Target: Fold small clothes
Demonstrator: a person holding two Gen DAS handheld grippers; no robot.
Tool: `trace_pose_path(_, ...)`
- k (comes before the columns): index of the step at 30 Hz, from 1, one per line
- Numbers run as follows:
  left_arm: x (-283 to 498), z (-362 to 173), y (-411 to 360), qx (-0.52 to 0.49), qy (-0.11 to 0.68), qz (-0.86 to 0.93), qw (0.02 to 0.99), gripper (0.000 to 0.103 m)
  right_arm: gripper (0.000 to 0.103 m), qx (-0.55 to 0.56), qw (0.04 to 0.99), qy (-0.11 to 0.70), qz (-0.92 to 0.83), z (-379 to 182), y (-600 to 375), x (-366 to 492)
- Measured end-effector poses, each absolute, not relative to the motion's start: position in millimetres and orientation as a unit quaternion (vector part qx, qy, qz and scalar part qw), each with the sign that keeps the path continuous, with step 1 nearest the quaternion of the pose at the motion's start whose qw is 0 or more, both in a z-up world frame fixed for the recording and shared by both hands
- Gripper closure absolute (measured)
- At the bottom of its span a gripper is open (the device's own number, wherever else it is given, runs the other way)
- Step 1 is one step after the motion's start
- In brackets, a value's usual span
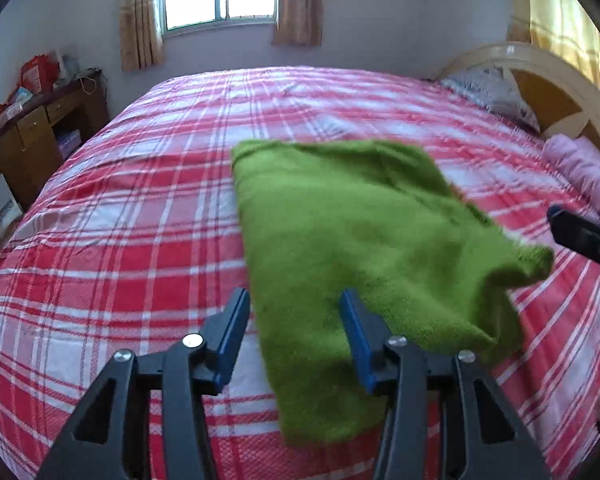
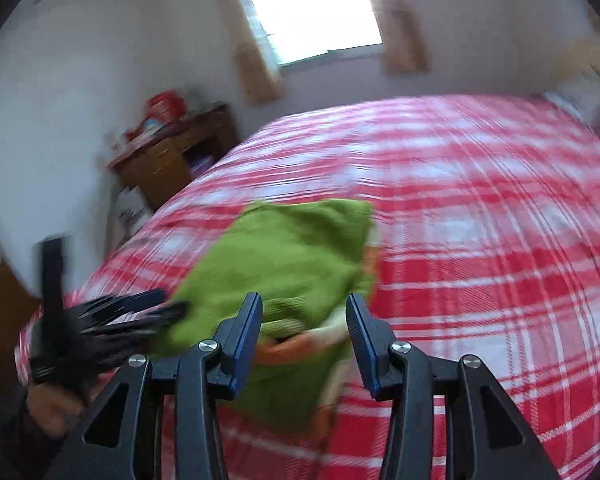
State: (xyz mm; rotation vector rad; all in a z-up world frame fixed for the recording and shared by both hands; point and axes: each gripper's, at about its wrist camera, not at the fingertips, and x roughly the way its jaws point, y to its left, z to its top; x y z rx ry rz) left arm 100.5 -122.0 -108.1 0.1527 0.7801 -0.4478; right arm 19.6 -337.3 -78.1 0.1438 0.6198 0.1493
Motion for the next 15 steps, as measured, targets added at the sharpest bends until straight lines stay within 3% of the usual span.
trace_pose_path(3,98.6,-110.3,-117.7,0.082,0.380,-0.202,0.899,0.026,0.058,-0.004,0.939,0.338,0.066,-88.2,-306.7,32.0)
trace_pose_path(6,100.0,-108.6,-109.2,0.080,0.384,-0.200,0.898,0.016,0.058,0.010,0.916,0.399,0.043,-116.5,-305.4,46.5)
trace_pose_path(7,100.7,-107.9,-104.5,0.074,0.384,-0.200,0.899,0.015,0.059,0.047,0.909,0.410,0.055,-126.3,-309.1,46.2)
trace_pose_path(9,99.8,-106.6,-98.1,0.065,0.382,-0.201,0.900,0.013,0.079,0.113,0.899,0.417,0.070,-143.1,-315.9,41.7)
trace_pose_path(10,100.5,-106.7,-95.1,0.061,0.382,-0.203,0.900,0.013,0.083,0.152,0.895,0.413,0.073,-149.9,-322.5,38.1)
trace_pose_path(15,102.5,-100.7,-88.9,0.052,0.373,-0.216,0.901,0.013,0.092,0.442,0.806,0.339,0.198,-175.2,-367.4,11.9)
